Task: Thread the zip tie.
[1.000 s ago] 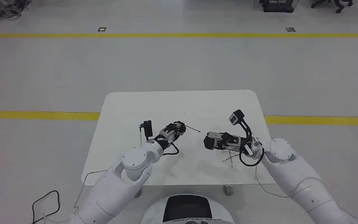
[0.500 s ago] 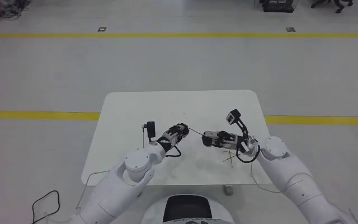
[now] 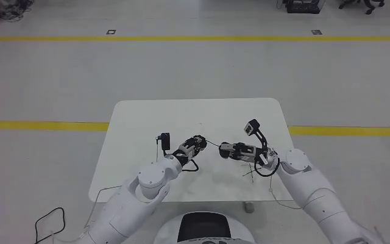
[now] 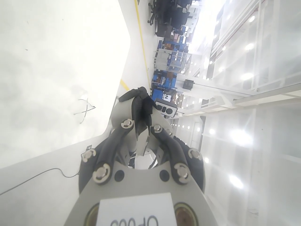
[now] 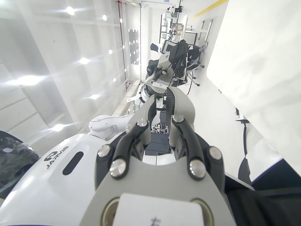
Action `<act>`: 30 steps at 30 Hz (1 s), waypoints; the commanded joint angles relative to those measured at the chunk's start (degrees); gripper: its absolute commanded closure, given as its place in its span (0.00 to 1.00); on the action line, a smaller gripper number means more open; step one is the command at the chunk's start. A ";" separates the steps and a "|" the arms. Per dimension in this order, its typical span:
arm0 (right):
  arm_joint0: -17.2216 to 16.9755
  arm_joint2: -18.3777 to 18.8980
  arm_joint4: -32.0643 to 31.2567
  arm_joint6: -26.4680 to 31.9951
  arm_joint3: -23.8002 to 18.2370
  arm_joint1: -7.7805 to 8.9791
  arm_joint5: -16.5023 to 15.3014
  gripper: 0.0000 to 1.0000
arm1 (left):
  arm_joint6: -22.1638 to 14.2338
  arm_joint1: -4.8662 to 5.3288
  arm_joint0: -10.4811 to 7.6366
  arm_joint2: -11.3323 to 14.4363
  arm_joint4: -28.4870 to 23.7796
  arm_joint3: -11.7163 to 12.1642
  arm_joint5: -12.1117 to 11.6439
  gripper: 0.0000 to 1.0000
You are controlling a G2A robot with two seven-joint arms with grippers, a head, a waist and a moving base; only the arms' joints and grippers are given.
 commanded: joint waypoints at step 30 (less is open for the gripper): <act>-0.99 6.62 3.04 13.77 3.70 -2.06 0.00 1.00 | -20.77 1.33 -1.00 -8.03 -6.95 5.28 -0.01 0.00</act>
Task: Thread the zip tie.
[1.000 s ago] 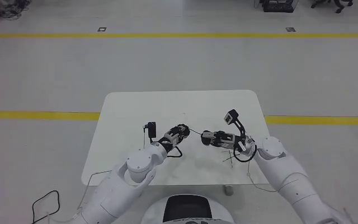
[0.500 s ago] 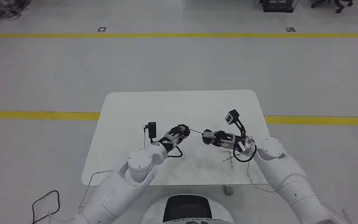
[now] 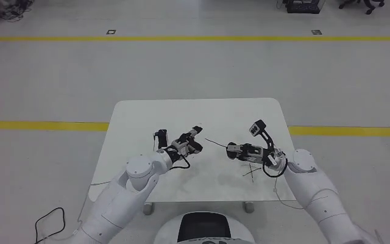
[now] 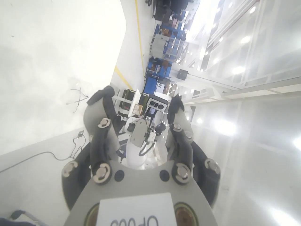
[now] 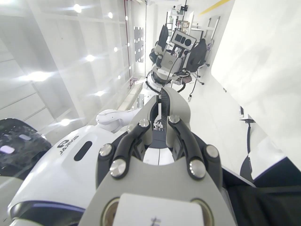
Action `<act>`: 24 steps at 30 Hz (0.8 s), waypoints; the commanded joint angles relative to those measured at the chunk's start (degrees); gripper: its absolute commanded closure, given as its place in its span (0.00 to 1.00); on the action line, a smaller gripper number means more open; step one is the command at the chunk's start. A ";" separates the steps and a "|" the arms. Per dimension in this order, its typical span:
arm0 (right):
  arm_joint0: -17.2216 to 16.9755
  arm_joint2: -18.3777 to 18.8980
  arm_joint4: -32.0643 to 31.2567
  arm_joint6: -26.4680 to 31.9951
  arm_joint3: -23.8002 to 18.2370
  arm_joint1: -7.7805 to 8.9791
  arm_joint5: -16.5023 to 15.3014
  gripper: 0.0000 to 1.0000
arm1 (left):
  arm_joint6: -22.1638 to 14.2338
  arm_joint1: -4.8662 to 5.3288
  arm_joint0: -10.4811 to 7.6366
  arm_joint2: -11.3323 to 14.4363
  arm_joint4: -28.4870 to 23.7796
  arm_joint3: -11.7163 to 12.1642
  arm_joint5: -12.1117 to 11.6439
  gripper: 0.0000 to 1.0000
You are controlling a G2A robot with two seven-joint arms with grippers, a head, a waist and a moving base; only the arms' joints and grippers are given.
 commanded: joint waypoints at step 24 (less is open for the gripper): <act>3.23 -10.67 15.32 4.95 -0.49 3.81 0.62 1.00 | -36.14 1.42 -6.96 -2.17 -6.97 16.06 -5.75 0.00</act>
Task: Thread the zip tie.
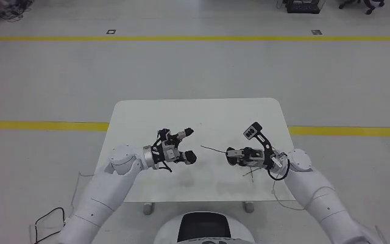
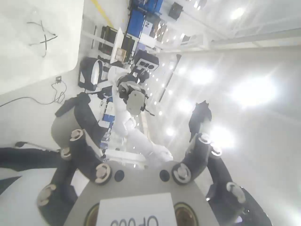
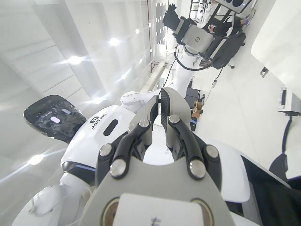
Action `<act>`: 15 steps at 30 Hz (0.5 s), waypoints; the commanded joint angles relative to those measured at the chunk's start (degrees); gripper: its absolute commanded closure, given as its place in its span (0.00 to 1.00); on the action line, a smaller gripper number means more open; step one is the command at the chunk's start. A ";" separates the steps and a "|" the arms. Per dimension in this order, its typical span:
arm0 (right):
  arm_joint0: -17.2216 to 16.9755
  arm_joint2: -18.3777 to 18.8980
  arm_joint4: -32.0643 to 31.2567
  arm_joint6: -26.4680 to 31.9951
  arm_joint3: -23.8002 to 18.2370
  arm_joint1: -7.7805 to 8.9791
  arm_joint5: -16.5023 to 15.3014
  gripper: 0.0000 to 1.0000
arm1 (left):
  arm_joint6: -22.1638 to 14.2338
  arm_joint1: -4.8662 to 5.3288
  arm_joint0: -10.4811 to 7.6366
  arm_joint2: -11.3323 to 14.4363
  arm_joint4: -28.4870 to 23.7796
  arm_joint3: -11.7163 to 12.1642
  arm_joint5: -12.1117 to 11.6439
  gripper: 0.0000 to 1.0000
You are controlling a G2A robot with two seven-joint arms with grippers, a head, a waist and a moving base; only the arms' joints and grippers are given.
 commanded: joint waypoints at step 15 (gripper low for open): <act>1.41 -3.10 -0.35 0.00 0.36 1.09 1.25 1.00 | -9.81 -0.05 -1.80 1.89 -2.17 3.17 -4.79 0.00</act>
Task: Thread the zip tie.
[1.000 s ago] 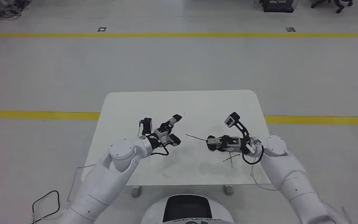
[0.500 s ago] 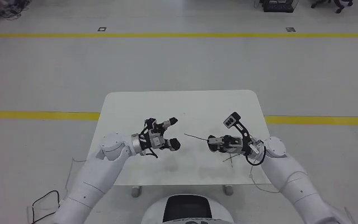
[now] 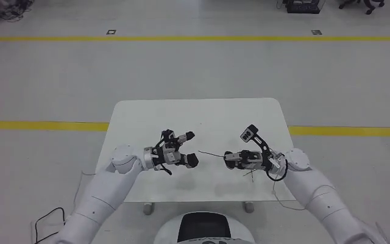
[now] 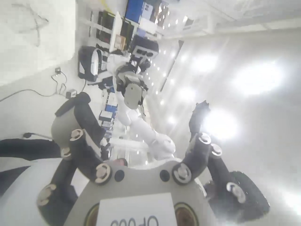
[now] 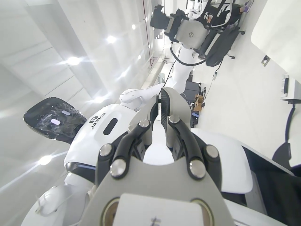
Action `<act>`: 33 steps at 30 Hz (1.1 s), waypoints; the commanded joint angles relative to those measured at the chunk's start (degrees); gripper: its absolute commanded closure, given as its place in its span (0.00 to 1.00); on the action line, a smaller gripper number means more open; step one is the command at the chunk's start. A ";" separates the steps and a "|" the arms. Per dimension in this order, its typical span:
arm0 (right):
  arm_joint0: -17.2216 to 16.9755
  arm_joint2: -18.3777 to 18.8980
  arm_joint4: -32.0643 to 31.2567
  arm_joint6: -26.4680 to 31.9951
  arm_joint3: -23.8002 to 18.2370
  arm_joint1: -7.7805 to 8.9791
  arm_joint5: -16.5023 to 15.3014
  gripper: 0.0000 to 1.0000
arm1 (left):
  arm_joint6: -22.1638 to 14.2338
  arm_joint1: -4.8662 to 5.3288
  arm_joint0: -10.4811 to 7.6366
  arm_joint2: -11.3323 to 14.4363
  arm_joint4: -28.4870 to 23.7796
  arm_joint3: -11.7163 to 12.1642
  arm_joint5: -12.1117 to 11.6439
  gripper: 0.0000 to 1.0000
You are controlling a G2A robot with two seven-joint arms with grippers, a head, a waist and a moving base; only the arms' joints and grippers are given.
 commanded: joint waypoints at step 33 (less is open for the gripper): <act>1.83 -4.71 -2.94 -2.02 0.34 0.68 -0.73 1.00 | 7.70 -0.20 -1.89 4.98 9.19 -1.27 -4.16 0.00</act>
